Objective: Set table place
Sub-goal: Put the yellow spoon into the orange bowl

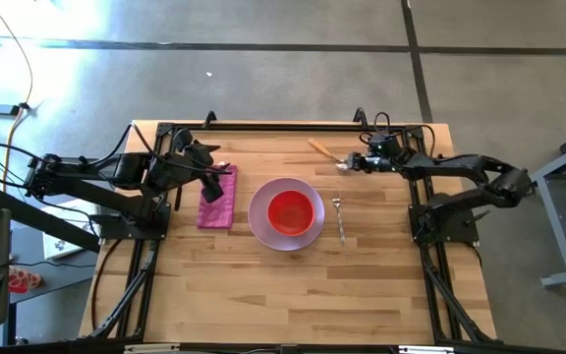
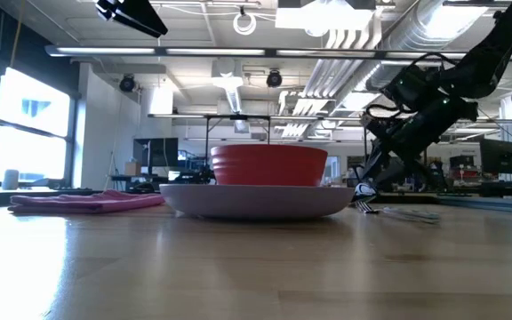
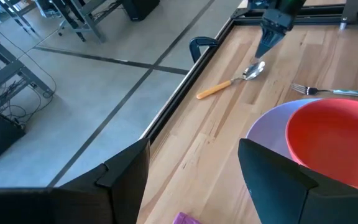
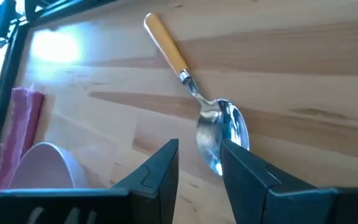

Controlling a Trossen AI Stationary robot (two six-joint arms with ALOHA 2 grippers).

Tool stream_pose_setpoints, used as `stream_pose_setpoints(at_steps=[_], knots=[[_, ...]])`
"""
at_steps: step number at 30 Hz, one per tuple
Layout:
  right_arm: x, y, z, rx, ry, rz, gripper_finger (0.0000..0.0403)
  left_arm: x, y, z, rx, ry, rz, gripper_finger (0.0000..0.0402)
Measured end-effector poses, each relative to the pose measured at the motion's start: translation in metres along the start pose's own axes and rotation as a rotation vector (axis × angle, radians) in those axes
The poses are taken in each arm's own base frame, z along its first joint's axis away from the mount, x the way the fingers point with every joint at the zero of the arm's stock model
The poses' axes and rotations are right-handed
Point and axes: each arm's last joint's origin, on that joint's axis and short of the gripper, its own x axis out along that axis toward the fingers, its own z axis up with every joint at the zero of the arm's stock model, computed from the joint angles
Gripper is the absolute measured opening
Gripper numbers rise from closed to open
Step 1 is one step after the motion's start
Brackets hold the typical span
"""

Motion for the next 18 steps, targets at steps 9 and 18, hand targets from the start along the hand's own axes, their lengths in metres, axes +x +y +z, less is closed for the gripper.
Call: stream_pose_setpoints(at_steps=[9, 18], knots=[[-0.006, -0.004, -0.015, 0.039, 0.098, -0.12, 0.011, 0.0, 0.0, 0.0, 0.001, 0.001, 0.001, 0.0236], [-0.004, 0.003, -0.014, 0.032, 0.003, -0.135, 0.011, 0.0, 0.0, 0.0, 0.002, 0.002, 0.0, 0.0237]])
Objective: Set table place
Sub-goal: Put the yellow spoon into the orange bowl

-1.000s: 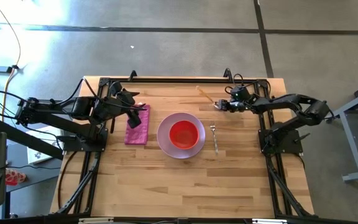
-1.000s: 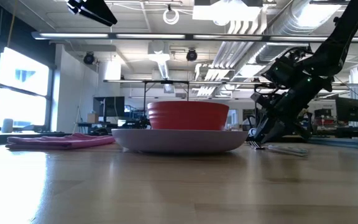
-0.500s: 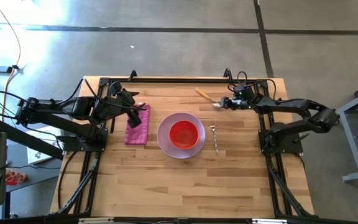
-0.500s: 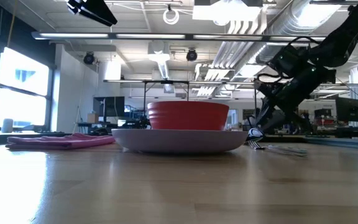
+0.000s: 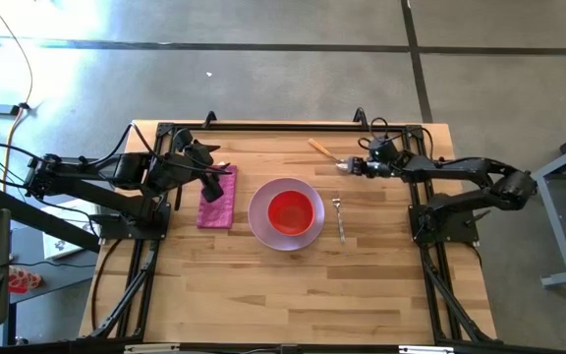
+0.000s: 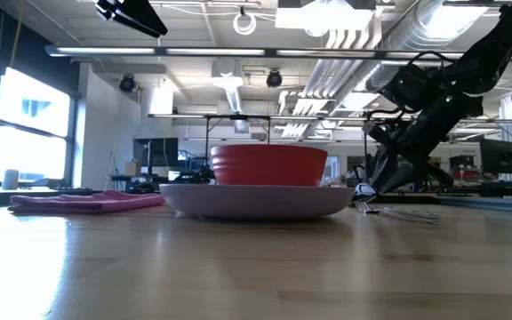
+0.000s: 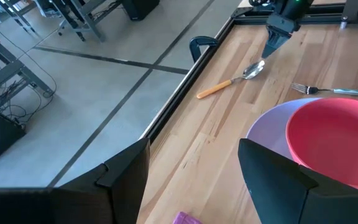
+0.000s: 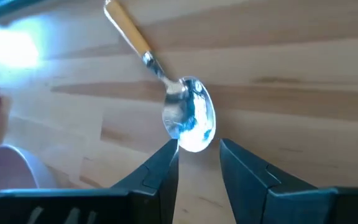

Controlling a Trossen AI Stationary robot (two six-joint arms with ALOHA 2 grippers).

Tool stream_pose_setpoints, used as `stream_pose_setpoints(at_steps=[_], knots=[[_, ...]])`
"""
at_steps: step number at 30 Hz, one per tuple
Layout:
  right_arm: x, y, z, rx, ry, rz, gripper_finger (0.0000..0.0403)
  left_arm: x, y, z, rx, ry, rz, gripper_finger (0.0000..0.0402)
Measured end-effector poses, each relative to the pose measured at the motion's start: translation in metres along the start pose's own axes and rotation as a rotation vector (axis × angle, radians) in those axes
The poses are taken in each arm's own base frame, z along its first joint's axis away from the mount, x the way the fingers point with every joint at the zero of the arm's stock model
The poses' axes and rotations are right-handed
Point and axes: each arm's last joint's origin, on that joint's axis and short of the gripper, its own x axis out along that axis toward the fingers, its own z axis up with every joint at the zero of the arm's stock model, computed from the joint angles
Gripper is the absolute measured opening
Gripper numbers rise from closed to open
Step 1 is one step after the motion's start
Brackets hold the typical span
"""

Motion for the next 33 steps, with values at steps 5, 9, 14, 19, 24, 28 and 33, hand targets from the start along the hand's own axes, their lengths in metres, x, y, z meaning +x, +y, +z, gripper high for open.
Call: stream_pose_setpoints(at_steps=[5, 9, 14, 19, 24, 28, 33], knots=[[0.004, -0.001, -0.001, 0.019, 0.006, -0.011, 0.011, 0.0, 0.0, 0.0, 0.004, 0.004, 0.001, 0.0237], [0.012, -0.002, -0.005, 0.022, 0.026, -0.022, 0.011, 0.0, 0.0, -0.001, 0.006, 0.006, 0.001, 0.0237], [0.021, 0.002, -0.001, 0.04, -0.018, 0.032, 0.011, 0.0, 0.0, -0.001, 0.012, 0.011, 0.008, 0.0237], [0.031, -0.002, -0.004, 0.059, -0.001, 0.022, 0.011, 0.0, 0.0, -0.002, 0.016, 0.017, 0.009, 0.0237], [0.04, -0.002, -0.003, 0.062, -0.013, 0.046, 0.011, 0.0, 0.0, -0.002, 0.017, 0.017, 0.009, 0.0237], [0.044, 0.0, -0.001, 0.069, -0.039, 0.076, 0.011, 0.0, 0.0, -0.002, 0.018, 0.019, 0.009, 0.0237], [0.046, -0.001, 0.0, 0.073, -0.052, 0.075, 0.011, 0.0, 0.0, -0.003, 0.02, 0.022, 0.009, 0.0237]])
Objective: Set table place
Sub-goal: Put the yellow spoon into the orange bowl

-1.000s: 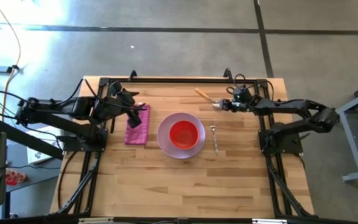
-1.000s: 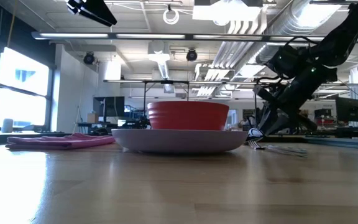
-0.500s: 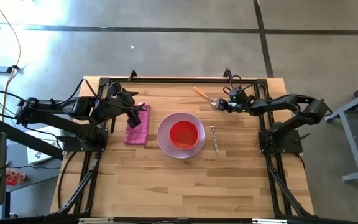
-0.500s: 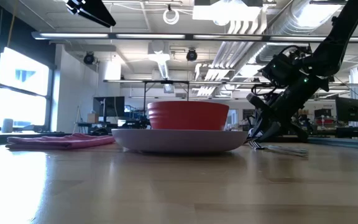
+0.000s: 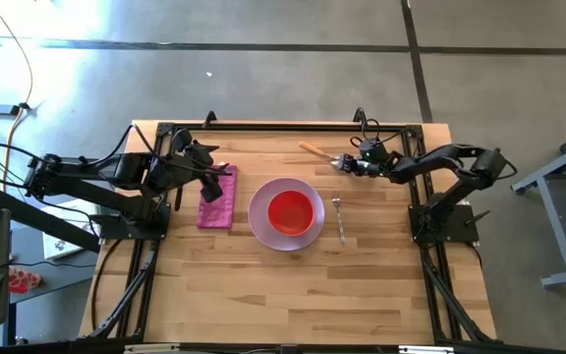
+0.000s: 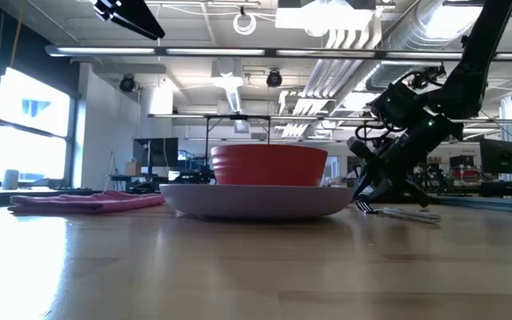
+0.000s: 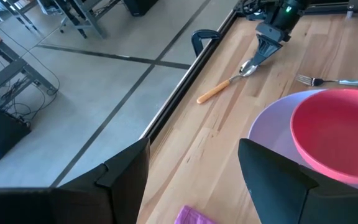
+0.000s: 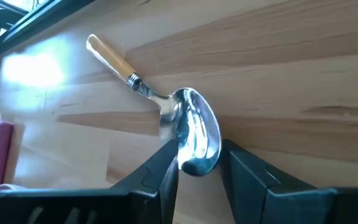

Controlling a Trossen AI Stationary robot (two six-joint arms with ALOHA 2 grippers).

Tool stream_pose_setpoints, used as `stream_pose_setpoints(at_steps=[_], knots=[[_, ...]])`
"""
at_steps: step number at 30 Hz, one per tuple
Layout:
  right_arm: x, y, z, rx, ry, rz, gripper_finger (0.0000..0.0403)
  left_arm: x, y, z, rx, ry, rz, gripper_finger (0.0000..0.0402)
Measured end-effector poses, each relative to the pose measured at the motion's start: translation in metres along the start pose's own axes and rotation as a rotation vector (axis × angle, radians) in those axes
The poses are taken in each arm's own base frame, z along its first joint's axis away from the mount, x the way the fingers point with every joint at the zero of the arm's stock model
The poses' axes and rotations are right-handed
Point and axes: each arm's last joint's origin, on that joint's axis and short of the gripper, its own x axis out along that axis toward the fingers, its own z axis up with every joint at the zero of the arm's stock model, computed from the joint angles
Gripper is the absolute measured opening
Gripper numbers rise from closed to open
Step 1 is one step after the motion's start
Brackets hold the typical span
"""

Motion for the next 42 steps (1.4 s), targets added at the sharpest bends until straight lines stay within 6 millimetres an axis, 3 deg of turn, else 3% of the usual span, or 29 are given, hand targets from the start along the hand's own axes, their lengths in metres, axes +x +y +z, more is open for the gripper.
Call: stream_pose_setpoints(at_steps=[5, 11, 15, 20, 25, 29, 36, 42], knots=[[0.0, 0.0, 0.0, -0.008, -0.007, -0.006, 0.0097, 0.0, 0.0, 0.0, 0.0, 0.0, 0.0, 0.0237], [0.0, 0.002, 0.002, -0.055, -0.027, 0.011, 0.001, 0.0, 0.0, 0.0, 0.0, 0.0, 0.0, 0.0237], [-0.001, 0.007, 0.004, -0.052, -0.034, 0.074, 0.0003, 0.0, 0.0, 0.0, 0.0, 0.0, -0.001, 0.0237], [-0.013, 0.026, 0.005, -0.065, -0.039, 0.228, 0.0001, 0.007, 0.0, -0.005, 0.03, 0.07, -0.083, 0.0237], [-0.039, 0.064, 0.007, -0.134, -0.057, 0.398, 0.0001, 0.034, -0.003, -0.007, 0.108, 0.162, -0.267, 0.0237], [-0.065, 0.097, 0.005, -0.243, -0.027, 0.464, 0.0, 0.059, -0.004, 0.001, 0.152, 0.1, -0.364, 0.0237], [-0.121, 0.142, -0.001, -0.453, 0.097, 0.286, 0.0, 0.072, 0.011, 0.023, 0.338, 0.079, -0.359, 0.0237], [-0.168, 0.185, 0.01, -0.598, -0.01, 0.222, 0.0, 0.079, 0.014, 0.052, 0.364, 0.085, -0.369, 0.0237]])
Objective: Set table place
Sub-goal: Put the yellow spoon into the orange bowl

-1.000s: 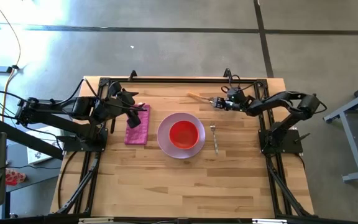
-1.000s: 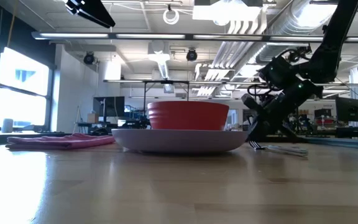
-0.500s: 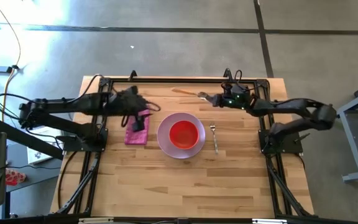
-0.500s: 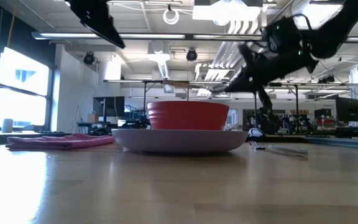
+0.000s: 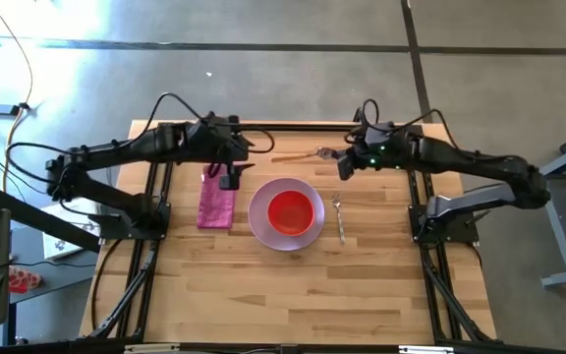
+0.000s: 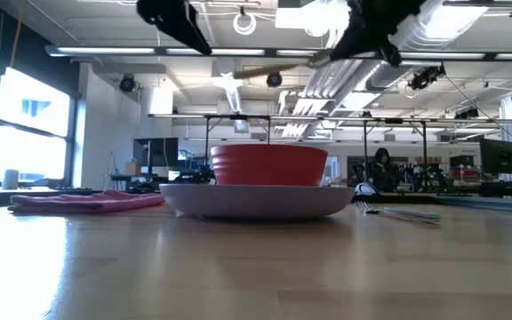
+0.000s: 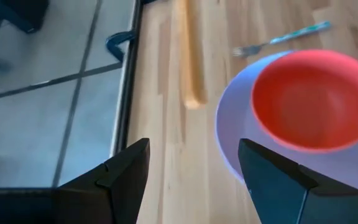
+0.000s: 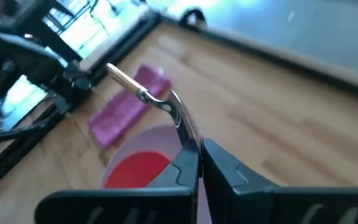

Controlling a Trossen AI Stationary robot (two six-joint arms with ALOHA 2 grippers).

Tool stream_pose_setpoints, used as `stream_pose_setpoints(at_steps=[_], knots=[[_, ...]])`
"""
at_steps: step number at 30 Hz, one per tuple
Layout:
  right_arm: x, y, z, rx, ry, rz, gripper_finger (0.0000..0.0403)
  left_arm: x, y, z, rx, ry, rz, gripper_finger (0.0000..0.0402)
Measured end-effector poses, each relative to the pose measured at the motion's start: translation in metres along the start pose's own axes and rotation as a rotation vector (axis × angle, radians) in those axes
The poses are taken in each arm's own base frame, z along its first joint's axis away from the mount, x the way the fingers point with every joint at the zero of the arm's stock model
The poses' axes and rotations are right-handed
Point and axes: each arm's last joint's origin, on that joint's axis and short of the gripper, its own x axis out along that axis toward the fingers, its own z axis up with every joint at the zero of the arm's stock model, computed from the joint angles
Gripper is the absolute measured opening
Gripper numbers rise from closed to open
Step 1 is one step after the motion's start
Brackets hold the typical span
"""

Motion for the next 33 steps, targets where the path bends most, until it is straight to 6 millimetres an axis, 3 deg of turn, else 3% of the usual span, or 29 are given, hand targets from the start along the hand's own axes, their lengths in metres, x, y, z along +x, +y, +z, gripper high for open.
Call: stream_pose_setpoints(at_steps=[6, 14, 21, 33], knots=[[-0.015, 0.023, 0.023, -0.092, -0.079, -0.007, 0.0, 0.023, 0.006, 0.022, -0.014, -0.003, -0.069, 0.0237], [0.002, 0.03, 0.014, -0.13, 0.006, -0.028, 0.0, 0.039, 0.014, 0.044, 0.005, -0.014, -0.056, 0.0237], [0.006, 0.035, 0.014, -0.14, -0.01, -0.004, 0.0, 0.046, 0.011, 0.039, -0.011, 0.074, -0.086, 0.0237], [0.006, 0.038, 0.018, -0.163, -0.057, 0.023, 0.0, 0.048, 0.014, 0.038, -0.077, 0.067, -0.107, 0.0237]])
